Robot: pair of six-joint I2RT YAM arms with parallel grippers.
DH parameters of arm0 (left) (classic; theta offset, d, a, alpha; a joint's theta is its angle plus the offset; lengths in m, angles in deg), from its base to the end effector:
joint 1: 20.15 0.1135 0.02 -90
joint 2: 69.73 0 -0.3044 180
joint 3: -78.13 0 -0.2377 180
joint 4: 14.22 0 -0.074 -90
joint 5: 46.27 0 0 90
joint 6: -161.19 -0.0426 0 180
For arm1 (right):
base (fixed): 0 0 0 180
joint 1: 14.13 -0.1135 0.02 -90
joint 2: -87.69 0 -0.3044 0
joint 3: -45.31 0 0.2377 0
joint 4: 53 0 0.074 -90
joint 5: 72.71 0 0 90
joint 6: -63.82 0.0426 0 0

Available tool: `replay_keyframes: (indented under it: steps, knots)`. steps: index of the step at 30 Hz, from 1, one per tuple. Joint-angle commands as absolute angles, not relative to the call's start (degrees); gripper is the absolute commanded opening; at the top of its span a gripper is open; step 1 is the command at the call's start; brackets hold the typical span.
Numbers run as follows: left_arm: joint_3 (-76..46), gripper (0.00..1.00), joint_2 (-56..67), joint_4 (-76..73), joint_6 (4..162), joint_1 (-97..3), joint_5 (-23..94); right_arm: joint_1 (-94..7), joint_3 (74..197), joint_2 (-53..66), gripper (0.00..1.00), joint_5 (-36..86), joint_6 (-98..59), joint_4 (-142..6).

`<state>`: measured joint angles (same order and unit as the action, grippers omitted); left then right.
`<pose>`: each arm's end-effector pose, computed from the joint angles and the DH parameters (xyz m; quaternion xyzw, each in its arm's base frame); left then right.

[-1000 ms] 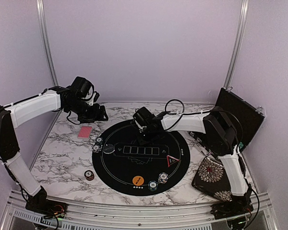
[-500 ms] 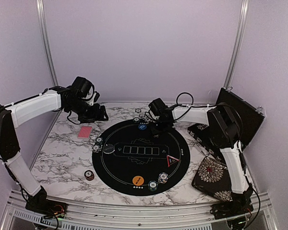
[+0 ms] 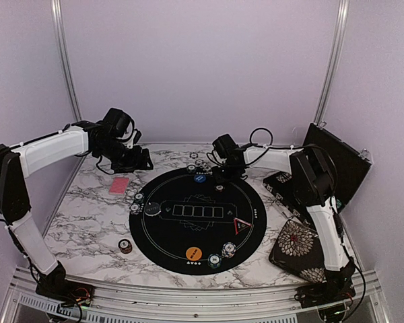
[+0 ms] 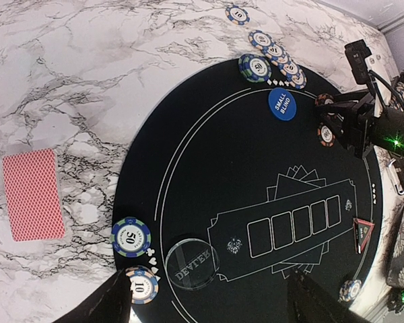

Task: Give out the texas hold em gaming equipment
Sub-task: Move the pile of poker chips to the small blind area.

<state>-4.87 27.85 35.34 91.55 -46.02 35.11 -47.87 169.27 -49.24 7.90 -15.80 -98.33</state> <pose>0.3322 -0.1682 0.3237 0.0706 0.9351 -0.1984 0.2849 0.4487 0.2914 0.1693 -0.1722 0.9434 0.0293 0.2818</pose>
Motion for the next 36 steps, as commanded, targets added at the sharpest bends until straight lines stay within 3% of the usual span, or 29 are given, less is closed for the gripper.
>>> replay_keyframes:
  steps: [1,36]
  knots:
    - [-3.41,0.81,28.85,34.69,91.49,-45.73,34.40,-47.23,168.10,-48.69,0.33,6.44,-16.19,-101.69]
    - [-3.93,0.81,29.24,34.37,90.96,-45.74,34.40,-50.86,164.79,-41.84,0.34,8.27,-14.24,-102.42]
